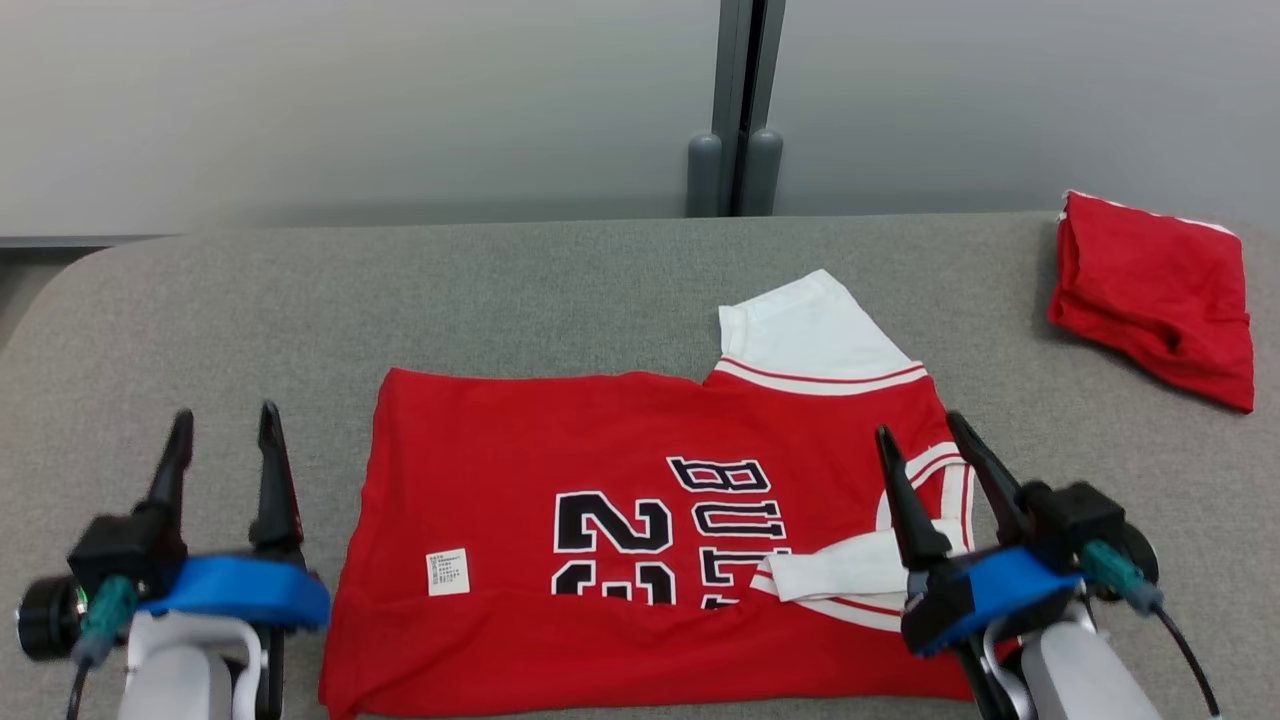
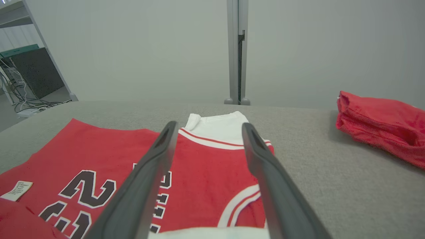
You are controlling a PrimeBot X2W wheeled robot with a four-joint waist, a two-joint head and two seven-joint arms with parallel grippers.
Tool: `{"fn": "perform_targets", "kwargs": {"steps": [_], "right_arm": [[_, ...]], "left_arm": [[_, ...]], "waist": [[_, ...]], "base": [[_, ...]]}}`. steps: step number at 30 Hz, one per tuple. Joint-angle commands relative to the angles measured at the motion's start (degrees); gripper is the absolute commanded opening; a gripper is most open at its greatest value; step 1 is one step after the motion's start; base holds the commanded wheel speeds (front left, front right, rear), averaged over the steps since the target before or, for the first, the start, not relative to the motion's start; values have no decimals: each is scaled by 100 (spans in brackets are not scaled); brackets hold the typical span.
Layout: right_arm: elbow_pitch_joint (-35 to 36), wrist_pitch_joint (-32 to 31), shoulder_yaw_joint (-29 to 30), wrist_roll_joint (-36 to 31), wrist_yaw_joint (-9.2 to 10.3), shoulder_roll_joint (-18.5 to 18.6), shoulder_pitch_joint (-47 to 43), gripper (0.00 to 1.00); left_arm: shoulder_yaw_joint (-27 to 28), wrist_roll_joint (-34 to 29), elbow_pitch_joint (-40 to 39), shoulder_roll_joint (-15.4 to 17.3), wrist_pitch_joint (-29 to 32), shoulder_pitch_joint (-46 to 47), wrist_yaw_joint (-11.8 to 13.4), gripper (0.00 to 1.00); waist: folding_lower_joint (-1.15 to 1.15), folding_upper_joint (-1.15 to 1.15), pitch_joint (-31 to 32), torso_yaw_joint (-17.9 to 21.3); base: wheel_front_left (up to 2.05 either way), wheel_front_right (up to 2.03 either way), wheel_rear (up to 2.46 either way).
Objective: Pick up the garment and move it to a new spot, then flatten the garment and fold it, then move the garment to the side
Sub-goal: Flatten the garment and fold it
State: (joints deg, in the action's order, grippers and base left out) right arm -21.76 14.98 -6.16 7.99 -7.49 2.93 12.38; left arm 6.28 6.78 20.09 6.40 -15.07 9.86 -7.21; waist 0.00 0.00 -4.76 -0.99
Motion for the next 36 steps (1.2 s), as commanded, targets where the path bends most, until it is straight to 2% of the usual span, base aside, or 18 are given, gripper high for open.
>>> {"fn": "perform_targets", "kwargs": {"steps": [1,5,7,14,18,28,33,36], "right_arm": [[-40,27,-18,-49,-1,48,190,100],[-602,27,-214,-122,-1,238,1232,100],[-1076,-27,-358,-128,-1,329,2026,100],[-2150,-111,-556,-10,-1,500,3463,100],[-2681,-63,-648,50,-1,541,3933,100],[-3366,25,-791,179,-1,540,4280,100],[-3367,27,-846,187,-1,504,4286,100],[-3406,27,-888,161,-1,514,4322,100]], "left_arm": [[-45,65,12,38,-14,173,-36,100],[-502,424,493,432,-14,1106,-29,100],[-931,828,941,743,50,1765,-30,100],[-2116,1758,1707,1416,922,2911,-31,100],[-2764,2297,1873,1663,1382,3239,-31,100],[-3868,3406,2057,2061,2229,3271,-30,100],[-4175,3681,2203,2096,2290,3313,-30,100],[-4353,3795,2353,2001,2300,3370,-30,100]], "waist": [[0,0,-61,-25],[0,0,-368,-1],[0,0,-642,48],[0,0,-1243,156],[0,0,-1459,207],[0,0,-1675,280],[0,0,-1787,308],[0,0,-1830,309]], "base": [[0,0,0],[0,0,0],[0,0,0],[0,0,0],[0,0,0],[0,0,0],[0,0,0],[0,0,0]]}}
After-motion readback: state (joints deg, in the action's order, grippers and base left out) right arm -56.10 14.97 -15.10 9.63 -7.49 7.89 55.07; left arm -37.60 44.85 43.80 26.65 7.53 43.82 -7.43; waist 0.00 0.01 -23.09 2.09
